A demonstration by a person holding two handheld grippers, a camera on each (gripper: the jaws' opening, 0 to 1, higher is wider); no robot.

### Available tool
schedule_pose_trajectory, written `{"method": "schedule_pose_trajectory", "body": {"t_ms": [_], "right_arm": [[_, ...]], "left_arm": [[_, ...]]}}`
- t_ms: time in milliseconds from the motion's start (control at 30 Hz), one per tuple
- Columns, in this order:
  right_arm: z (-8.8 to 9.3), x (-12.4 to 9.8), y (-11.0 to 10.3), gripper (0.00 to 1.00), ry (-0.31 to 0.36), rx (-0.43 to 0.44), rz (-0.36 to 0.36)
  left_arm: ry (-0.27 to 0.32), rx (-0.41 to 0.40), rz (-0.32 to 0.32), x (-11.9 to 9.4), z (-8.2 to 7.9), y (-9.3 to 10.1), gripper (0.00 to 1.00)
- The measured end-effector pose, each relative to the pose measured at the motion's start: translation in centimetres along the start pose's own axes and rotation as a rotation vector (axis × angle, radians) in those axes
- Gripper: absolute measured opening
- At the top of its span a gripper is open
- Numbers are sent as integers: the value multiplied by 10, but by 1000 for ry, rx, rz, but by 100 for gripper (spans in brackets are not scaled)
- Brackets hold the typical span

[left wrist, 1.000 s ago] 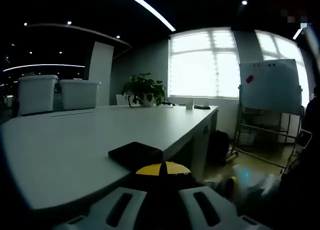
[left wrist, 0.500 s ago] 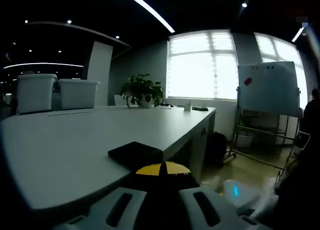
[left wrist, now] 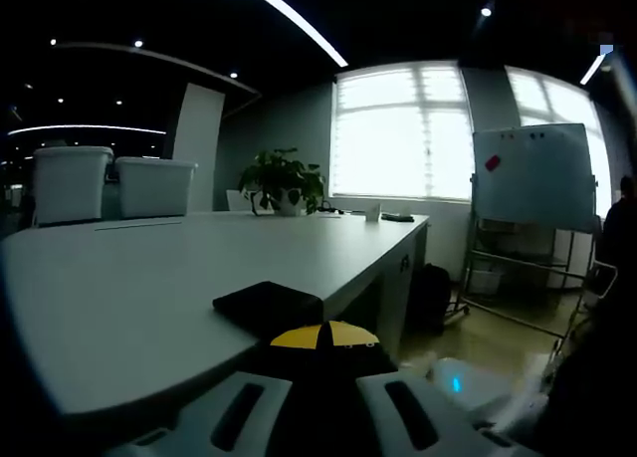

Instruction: Clamp the fixed fixture on the desktop, loosen the retaining clip, secure it to the edge of the desk, and tighten the retaining clip.

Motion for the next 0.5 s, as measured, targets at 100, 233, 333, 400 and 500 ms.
{"method": "schedule_pose_trajectory", "body": {"t_ms": [100,233,333,400,500], "right_arm": [[-2,0,4,71,6,-16,20],[-4,1,7,66,9,-28,30],[-5,1,9,49,1,-98,41],[-5,0,10,37,4,-111,44],[-3,0,9,33,-8,-112,34]], "left_arm": [[-1,2,1,1,0,0,1],[-2,10,0,0,0,0,1],[-3,16,-7,-2,1,1,1],[-3,20,-11,-3,1,1,1],[0,19,-15,-3,1,1,1]]}}
Point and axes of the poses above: the point that each gripper's makers call its tool centre point, and the gripper's own axes: x roughly forward along the fingers, y roughly to its right, z roughly out of its underside, the point moved 10 cm from there along -x, roughly backward along the fingers, and after that the axes turned 13 degrees about -x, right-handed, at the moved point
